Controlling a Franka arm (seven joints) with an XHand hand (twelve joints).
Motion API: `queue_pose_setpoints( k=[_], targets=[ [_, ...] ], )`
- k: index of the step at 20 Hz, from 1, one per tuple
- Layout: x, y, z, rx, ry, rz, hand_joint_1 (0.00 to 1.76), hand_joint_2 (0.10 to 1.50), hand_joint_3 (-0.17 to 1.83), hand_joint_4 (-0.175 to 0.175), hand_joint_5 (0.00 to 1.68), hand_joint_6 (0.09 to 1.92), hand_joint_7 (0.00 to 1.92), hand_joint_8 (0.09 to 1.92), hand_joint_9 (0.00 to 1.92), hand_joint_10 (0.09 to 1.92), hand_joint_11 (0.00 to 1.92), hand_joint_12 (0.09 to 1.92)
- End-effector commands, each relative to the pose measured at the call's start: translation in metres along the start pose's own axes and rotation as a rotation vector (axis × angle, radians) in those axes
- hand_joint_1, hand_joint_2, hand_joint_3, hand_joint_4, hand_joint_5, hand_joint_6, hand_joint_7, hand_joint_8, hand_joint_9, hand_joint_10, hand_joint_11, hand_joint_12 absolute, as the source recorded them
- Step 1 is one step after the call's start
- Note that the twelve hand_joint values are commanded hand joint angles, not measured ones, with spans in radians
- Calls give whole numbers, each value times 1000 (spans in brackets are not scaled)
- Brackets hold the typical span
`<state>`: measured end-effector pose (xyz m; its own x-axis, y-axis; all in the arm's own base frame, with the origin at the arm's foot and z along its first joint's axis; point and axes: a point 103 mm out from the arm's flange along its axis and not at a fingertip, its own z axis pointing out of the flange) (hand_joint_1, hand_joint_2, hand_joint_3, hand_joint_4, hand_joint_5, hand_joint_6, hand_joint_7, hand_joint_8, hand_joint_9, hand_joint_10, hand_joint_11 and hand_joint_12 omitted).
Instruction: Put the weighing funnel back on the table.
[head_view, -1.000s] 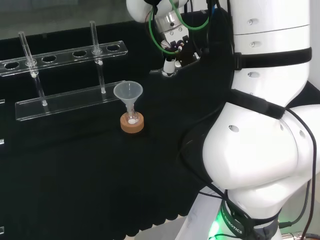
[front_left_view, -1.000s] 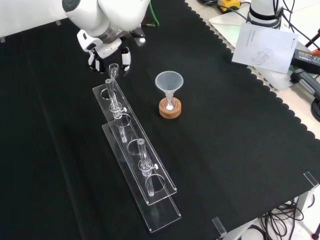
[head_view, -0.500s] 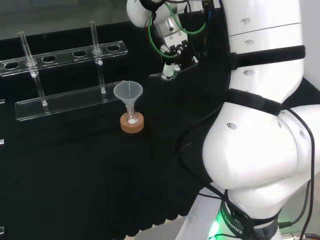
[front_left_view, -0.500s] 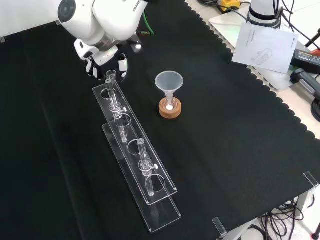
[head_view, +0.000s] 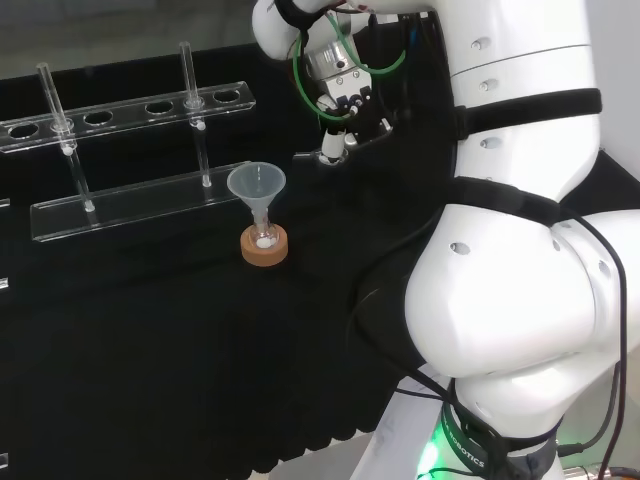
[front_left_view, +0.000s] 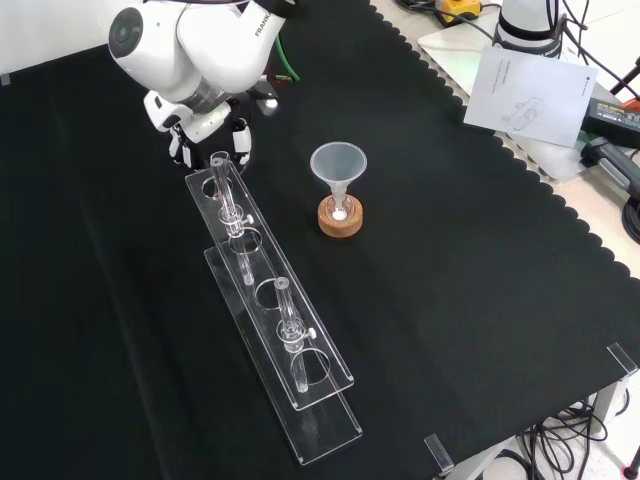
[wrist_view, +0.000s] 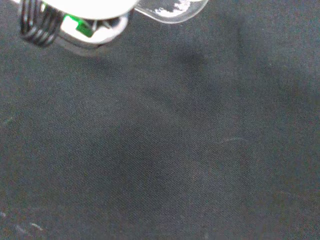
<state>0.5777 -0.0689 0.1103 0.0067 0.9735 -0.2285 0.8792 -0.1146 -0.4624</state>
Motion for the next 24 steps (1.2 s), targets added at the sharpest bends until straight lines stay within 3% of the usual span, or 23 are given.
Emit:
queue_pose_setpoints(
  k=[1, 4, 8, 10, 19, 24],
  targets=[
    [1, 10, 6, 19, 12, -3, 1117, 653, 680, 175, 1242, 740, 539, 656, 975, 256, 802, 1018],
    [-9, 12, 8, 21, 18, -3, 1117, 653, 680, 175, 1242, 741, 539, 656, 974, 256, 802, 1018],
    [0, 18, 7, 30, 14, -1, 1117, 653, 680, 175, 1242, 741, 539, 657, 974, 256, 802, 1018],
    [-12, 17, 10, 29, 32, -8, 1117, 653, 680, 175, 1242, 741, 539, 657, 974, 256, 801, 1018],
    [-2, 27, 22, 46, 61, -9, 1118, 654, 679, 175, 1242, 741, 539, 658, 974, 257, 802, 1019],
    [-6, 28, 18, 41, 23, -10, 1118, 654, 678, 175, 1242, 739, 539, 659, 974, 257, 803, 1019]
  ],
)
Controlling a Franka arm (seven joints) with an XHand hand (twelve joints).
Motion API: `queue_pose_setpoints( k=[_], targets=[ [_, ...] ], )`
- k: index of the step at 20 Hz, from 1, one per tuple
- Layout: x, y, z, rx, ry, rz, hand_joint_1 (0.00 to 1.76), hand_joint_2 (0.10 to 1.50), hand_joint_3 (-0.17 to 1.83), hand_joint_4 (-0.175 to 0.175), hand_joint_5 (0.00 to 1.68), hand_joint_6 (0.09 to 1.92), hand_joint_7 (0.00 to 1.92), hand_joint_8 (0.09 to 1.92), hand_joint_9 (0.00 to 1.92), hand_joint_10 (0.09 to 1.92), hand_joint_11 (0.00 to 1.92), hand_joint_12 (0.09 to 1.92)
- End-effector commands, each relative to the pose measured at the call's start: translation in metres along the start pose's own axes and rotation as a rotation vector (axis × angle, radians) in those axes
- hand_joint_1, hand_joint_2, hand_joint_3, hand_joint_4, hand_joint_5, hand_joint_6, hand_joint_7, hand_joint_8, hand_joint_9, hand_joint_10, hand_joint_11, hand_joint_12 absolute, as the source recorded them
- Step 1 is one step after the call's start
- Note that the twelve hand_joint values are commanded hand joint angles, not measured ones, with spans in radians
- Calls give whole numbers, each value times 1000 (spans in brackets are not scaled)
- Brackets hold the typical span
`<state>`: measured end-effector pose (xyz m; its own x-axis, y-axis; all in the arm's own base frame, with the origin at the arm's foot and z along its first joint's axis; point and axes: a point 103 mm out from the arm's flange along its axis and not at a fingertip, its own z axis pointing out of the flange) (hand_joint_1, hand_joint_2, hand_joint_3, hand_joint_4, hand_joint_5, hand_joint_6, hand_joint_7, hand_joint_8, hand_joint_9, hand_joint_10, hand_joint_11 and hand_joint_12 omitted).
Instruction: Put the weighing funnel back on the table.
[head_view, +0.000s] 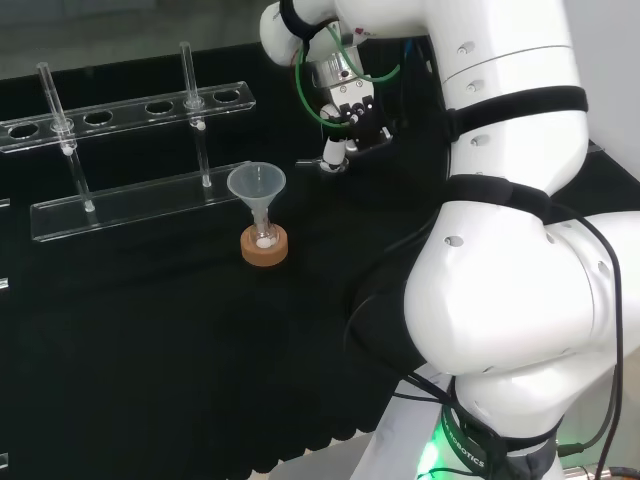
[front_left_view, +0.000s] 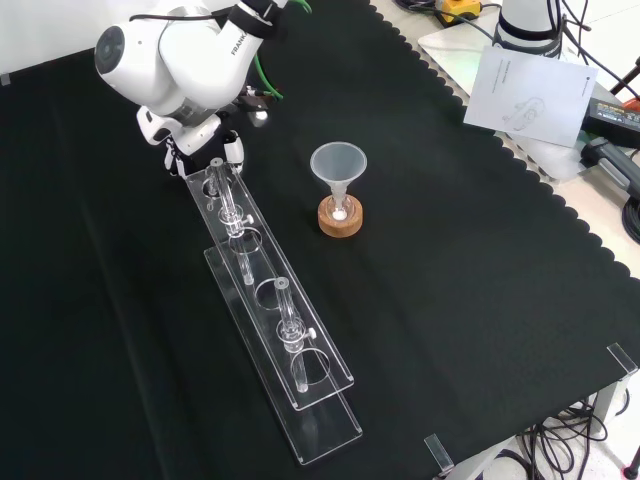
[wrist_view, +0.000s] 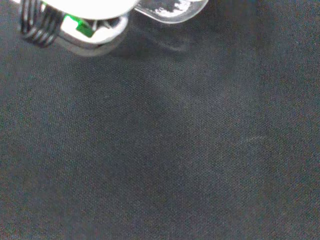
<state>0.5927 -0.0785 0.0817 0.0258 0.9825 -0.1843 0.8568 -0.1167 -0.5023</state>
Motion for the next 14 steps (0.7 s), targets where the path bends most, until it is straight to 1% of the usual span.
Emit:
queue_pose_setpoints(
  k=[1, 4, 6, 8, 9, 10, 11, 12, 13, 14],
  targets=[
    [-4, 0, -2, -4, -32, -3, 1118, 653, 678, 175, 1242, 739, 539, 659, 974, 257, 803, 1019],
    [-2, 0, -3, -9, -48, 1, 1118, 653, 678, 175, 1243, 738, 539, 659, 974, 257, 803, 1019],
    [5, 0, -4, -11, -56, 0, 1115, 670, 650, 175, 1238, 733, 535, 661, 973, 258, 802, 1021],
    [14, -1, -4, -14, -63, -5, 1107, 737, 526, 175, 1228, 700, 519, 672, 965, 264, 796, 1027],
    [6, -2, -3, -17, -51, -21, 1096, 796, 428, 175, 1202, 711, 504, 678, 957, 268, 790, 1032],
    [3, -2, -3, -19, -45, -26, 1087, 858, 319, 175, 1180, 719, 490, 688, 949, 274, 785, 1038],
    [2, -2, -3, -18, -42, -29, 1061, 860, 247, 113, 1062, 706, 471, 688, 934, 280, 779, 1037],
    [1, -3, -2, -18, -40, -29, 1038, 841, 222, 58, 934, 706, 452, 687, 917, 287, 772, 1037],
    [2, -3, -2, -17, -44, -28, 1020, 813, 232, 22, 815, 716, 431, 685, 897, 295, 761, 1044],
    [4, -3, -2, -18, -53, -28, 1007, 778, 268, 2, 718, 719, 409, 685, 874, 308, 742, 1058]
  ],
)
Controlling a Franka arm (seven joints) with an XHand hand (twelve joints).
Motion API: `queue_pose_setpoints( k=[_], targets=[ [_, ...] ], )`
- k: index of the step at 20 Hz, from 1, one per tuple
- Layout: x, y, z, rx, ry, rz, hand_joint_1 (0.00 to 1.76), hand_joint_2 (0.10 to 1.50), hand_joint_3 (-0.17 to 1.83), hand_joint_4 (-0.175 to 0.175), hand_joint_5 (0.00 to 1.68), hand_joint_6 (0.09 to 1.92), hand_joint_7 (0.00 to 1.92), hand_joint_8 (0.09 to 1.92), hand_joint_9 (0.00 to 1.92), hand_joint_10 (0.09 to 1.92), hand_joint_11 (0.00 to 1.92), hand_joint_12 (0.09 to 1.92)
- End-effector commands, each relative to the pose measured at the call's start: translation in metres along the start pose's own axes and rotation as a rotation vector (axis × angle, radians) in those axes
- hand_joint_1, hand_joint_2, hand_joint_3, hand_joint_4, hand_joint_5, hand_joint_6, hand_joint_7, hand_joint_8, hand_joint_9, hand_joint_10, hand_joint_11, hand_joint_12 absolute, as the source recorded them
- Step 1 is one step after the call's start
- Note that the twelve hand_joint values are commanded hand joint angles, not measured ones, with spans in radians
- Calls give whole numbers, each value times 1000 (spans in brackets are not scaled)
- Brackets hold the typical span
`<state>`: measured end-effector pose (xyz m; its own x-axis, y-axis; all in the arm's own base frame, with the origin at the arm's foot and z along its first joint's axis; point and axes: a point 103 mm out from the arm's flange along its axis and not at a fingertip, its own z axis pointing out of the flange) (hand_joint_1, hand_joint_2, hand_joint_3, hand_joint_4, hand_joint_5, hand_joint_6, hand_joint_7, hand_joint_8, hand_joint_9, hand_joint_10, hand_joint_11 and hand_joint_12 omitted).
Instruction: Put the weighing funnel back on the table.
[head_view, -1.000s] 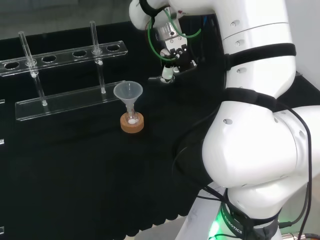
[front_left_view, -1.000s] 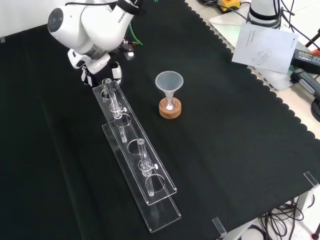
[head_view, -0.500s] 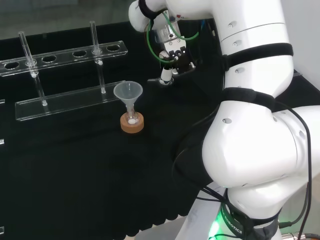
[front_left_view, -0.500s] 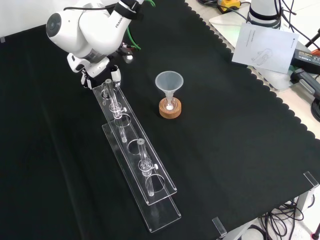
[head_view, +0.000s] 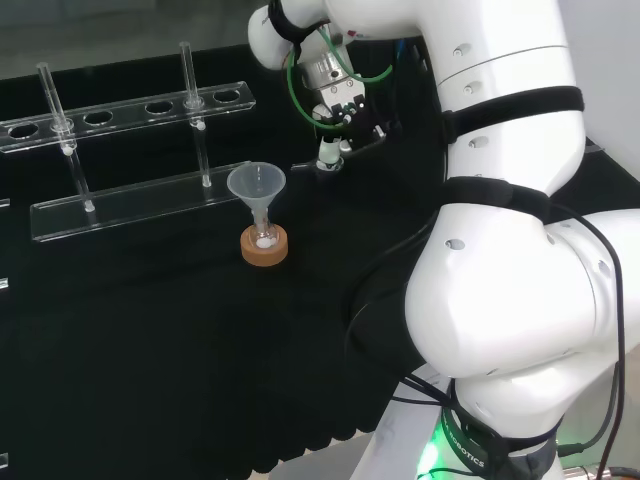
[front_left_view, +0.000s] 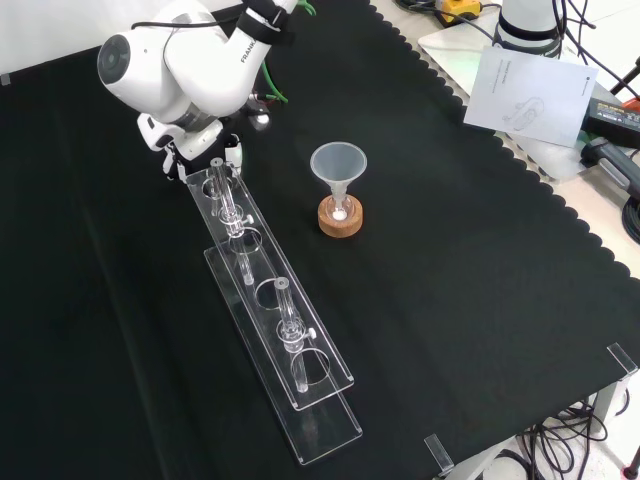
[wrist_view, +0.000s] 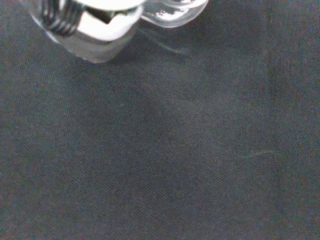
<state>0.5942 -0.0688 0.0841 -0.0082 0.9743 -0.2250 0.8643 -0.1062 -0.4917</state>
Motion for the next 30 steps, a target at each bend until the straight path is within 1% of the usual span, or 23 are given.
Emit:
queue_pose_setpoints(
  k=[1, 3, 5, 7, 9, 12, 17, 22, 26, 30],
  targets=[
    [-2, -3, 2, -5, -5, -18, 994, 739, 325, -9, 643, 711, 391, 685, 852, 327, 725, 1068],
    [4, -7, 0, -3, -14, -20, 978, 671, 434, -21, 502, 641, 348, 685, 800, 367, 692, 1089],
    [7, -10, -1, 8, -17, -26, 947, 625, 490, -22, 389, 519, 285, 678, 719, 400, 609, 1136],
    [6, -14, -3, 6, -17, -29, 909, 592, 504, -18, 331, 393, 225, 667, 625, 447, 495, 1207],
    [5, -20, -6, -6, -4, -34, 867, 568, 494, -14, 309, 269, 180, 656, 534, 518, 392, 1267],
    [2, -30, -14, -25, 21, -33, 817, 556, 472, -13, 303, 162, 149, 647, 463, 588, 326, 1303],
    [-6, -56, -29, -61, 37, -22, 787, 553, 462, -12, 295, 130, 166, 653, 465, 609, 312, 1311],
    [-7, -83, -42, -88, 41, -11, 778, 564, 439, -13, 309, 89, 181, 644, 471, 615, 312, 1318],
    [-8, -102, -50, -102, 20, 11, 774, 568, 435, -13, 313, 87, 187, 644, 474, 616, 317, 1319],
    [-4, -119, -58, -114, 6, 28, 768, 572, 433, -13, 318, 87, 191, 644, 475, 615, 320, 1319]
  ],
)
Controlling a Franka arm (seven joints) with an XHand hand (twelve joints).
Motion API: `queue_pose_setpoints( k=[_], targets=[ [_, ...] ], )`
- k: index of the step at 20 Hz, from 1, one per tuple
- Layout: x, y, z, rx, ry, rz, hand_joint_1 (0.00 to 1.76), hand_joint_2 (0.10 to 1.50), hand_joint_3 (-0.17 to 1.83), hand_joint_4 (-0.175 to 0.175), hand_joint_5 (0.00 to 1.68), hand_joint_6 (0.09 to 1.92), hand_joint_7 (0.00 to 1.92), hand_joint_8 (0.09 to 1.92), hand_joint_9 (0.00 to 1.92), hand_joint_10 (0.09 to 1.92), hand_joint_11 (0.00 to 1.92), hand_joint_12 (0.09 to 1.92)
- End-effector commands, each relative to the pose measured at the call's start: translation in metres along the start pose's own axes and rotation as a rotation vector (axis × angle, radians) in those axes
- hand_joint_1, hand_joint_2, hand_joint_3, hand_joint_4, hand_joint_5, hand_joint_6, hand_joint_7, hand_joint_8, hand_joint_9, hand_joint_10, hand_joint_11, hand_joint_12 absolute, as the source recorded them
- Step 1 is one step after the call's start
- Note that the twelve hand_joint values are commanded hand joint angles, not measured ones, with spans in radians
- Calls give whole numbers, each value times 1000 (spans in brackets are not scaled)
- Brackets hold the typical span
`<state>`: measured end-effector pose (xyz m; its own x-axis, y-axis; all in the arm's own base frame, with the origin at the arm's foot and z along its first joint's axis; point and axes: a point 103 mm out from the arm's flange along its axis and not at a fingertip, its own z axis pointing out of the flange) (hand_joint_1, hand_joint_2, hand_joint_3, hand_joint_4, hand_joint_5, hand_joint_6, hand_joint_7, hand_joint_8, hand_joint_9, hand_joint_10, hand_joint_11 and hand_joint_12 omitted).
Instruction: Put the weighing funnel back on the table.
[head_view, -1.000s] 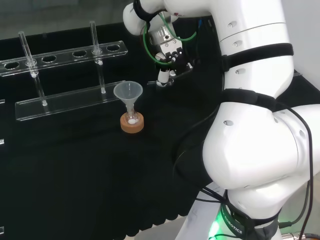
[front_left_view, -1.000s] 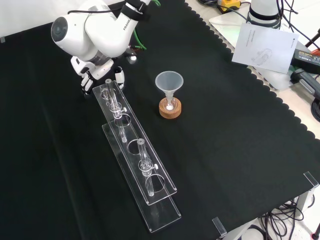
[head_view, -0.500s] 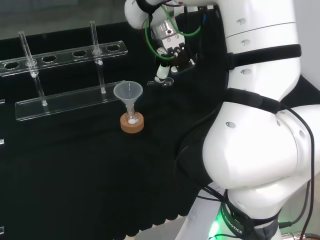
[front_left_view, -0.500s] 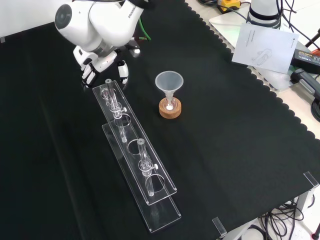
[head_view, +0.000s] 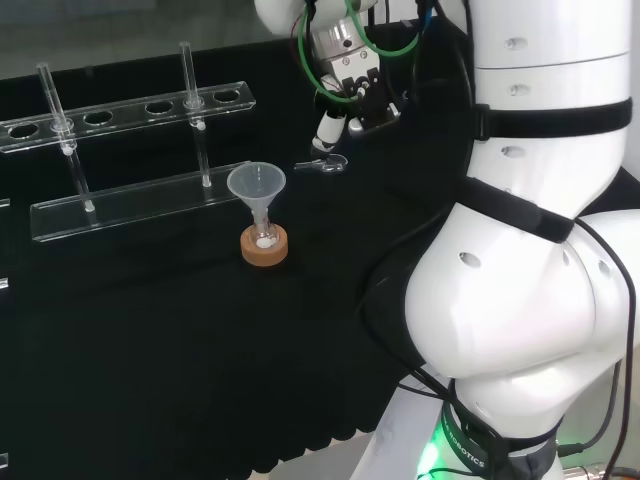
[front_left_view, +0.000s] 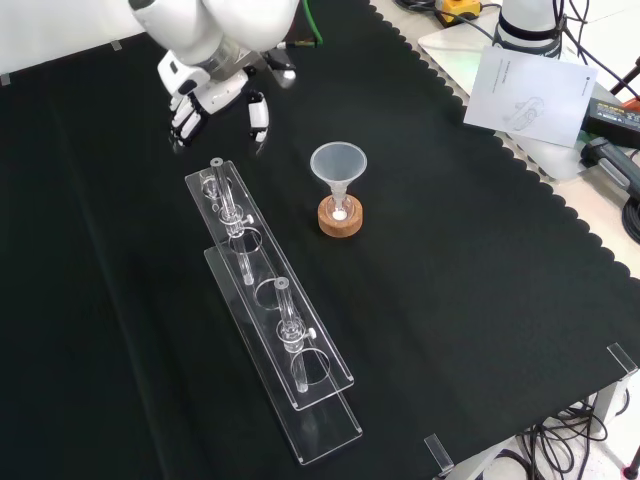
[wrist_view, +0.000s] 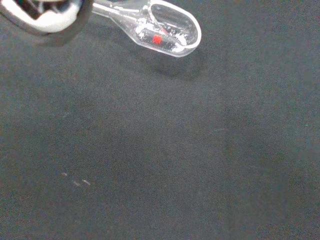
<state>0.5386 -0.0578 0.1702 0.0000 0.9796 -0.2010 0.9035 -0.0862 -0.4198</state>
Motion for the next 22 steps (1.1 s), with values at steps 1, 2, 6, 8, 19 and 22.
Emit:
queue_pose_setpoints(
  k=[1, 2, 6, 8, 19, 22],
  targets=[
    [7, -30, -16, -34, -22, 33, 767, 573, 432, -13, 319, 87, 192, 644, 477, 616, 321, 1319],
    [9, -34, -18, -36, -22, 38, 766, 574, 432, -13, 320, 87, 192, 643, 479, 616, 322, 1318],
    [12, -50, -24, -50, -26, 55, 763, 580, 430, -13, 325, 87, 193, 642, 485, 616, 324, 1318],
    [12, -57, -27, -56, -26, 63, 762, 582, 430, -13, 329, 87, 193, 642, 490, 617, 324, 1318],
    [11, -92, -38, -97, -29, 72, 760, 597, 427, -13, 342, 87, 198, 640, 505, 611, 323, 1319],
    [-3, -94, -36, -95, -16, 72, 759, 600, 427, -13, 345, 87, 200, 640, 508, 609, 325, 1321]
  ],
)
